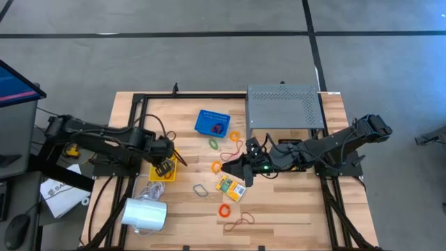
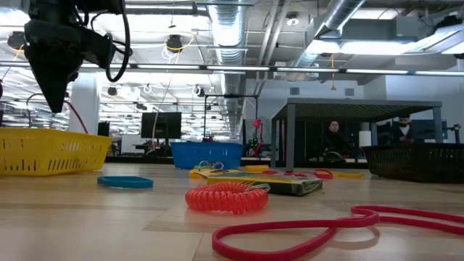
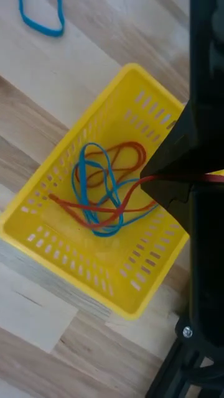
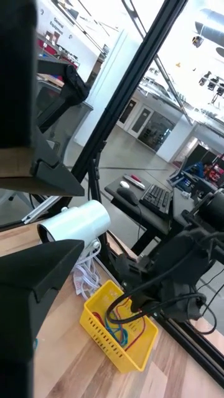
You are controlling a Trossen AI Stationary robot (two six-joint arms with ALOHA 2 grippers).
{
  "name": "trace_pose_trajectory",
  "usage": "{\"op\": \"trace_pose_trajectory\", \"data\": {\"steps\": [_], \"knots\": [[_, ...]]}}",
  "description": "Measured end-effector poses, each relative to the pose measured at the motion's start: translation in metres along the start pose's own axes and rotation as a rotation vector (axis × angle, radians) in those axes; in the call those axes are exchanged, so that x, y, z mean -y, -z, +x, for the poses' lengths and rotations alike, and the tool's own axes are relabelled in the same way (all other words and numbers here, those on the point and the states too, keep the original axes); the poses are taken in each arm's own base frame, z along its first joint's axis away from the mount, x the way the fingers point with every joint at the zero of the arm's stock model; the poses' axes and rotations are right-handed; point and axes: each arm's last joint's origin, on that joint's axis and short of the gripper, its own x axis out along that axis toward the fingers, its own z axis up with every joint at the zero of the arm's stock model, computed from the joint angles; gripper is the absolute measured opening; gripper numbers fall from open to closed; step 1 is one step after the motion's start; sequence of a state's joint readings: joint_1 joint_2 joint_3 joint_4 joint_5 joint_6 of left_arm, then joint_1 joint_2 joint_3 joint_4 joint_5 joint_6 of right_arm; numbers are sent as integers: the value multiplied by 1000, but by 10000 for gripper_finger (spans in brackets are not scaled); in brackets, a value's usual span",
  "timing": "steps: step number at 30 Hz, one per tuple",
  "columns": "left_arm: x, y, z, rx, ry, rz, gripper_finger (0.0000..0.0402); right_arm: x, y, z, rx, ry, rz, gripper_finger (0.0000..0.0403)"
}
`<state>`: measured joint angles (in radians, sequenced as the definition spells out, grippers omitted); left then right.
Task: Pick & Place Office Desk Supplies
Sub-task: Put the red rubber band into the yellow bin, then put the blue rubber band into the yellow bin
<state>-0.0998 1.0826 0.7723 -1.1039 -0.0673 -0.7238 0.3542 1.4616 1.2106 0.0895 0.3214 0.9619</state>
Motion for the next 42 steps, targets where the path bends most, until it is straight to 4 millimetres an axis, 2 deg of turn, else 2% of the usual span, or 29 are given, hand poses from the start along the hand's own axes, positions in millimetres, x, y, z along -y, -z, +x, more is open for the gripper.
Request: {"op": "trace_pose_trajectory", "data": {"steps": [8,12,20,25,30,35,39,42], "knots": [[1,0,2,-24,8,9,3,0,0,0,-1,1,-1,120],[1,0,2,-27,12,26,22,0,0,0,-1,2,-1,120],[1,0,2,-24,11,158,117,0,0,0,-2,2,-1,120],[3,-3,2,2,34,169,180,0,0,0,-2,1,-2,120],[19,-15,-5,132,280,215,211,0,1,0,-4,4,-4,120],[43,-25,-16,331,475,363,209,0,1,0,-5,5,-6,120],[63,-22,-11,413,464,611,198,0,1,0,-5,5,-5,120],[72,-19,1,383,424,763,193,0,1,0,-5,4,-3,120]]}}
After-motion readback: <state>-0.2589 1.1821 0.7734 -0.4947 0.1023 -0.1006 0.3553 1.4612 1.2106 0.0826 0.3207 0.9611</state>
